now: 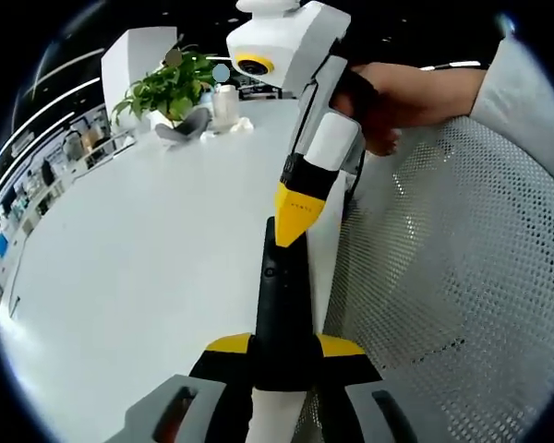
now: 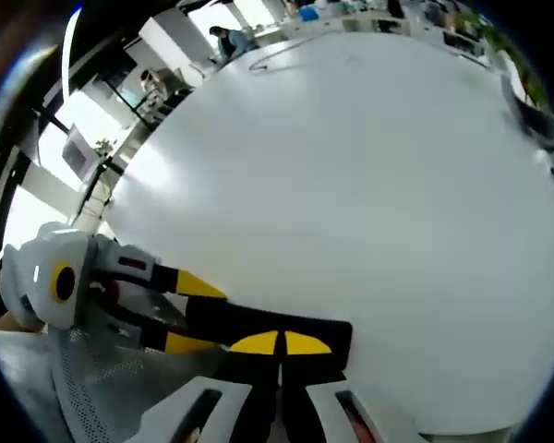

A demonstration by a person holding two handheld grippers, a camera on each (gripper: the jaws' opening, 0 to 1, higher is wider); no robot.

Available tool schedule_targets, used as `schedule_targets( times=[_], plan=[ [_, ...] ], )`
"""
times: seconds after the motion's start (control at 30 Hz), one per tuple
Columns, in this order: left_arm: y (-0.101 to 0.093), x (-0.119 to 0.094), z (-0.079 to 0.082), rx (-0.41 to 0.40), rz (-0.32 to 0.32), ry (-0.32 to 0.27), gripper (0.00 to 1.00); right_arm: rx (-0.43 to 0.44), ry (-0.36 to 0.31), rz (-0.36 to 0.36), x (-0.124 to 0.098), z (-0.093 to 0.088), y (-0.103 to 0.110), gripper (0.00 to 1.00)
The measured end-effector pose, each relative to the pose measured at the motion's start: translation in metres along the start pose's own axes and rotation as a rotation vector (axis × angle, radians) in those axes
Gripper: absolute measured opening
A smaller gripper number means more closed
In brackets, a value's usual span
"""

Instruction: Press the specified remote control buttons in sequence, fully releasing each button before pressing the next.

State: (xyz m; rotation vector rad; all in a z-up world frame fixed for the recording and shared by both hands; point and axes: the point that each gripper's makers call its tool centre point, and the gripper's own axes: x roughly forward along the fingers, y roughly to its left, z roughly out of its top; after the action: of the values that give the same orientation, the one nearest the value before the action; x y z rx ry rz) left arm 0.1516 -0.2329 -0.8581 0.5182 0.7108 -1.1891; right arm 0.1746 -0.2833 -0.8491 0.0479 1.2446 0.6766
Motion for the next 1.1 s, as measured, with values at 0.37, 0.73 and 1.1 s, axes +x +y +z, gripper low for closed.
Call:
schedule_targets(
  times=[0.37, 0.73, 1.1],
  plan=[
    [0.0013, 0.0012, 0.0001, 0.001, -0.002, 0.001, 0.24, 0.037, 0.000, 0.042, 0.0007, 0.0010, -0.0031, 0.00],
    [0.0011, 0.0013, 0.0000, -0.008, -0.003, -0.009, 0.24, 0.083, -0.019, 0.070, 0.0008, 0.0007, -0.0020, 0.00],
    [0.0007, 0.0013, -0.0001, -0.009, -0.004, -0.014, 0.24, 0.058, -0.028, 0.054, 0.0016, -0.0001, -0.0013, 0.00]
  ],
)
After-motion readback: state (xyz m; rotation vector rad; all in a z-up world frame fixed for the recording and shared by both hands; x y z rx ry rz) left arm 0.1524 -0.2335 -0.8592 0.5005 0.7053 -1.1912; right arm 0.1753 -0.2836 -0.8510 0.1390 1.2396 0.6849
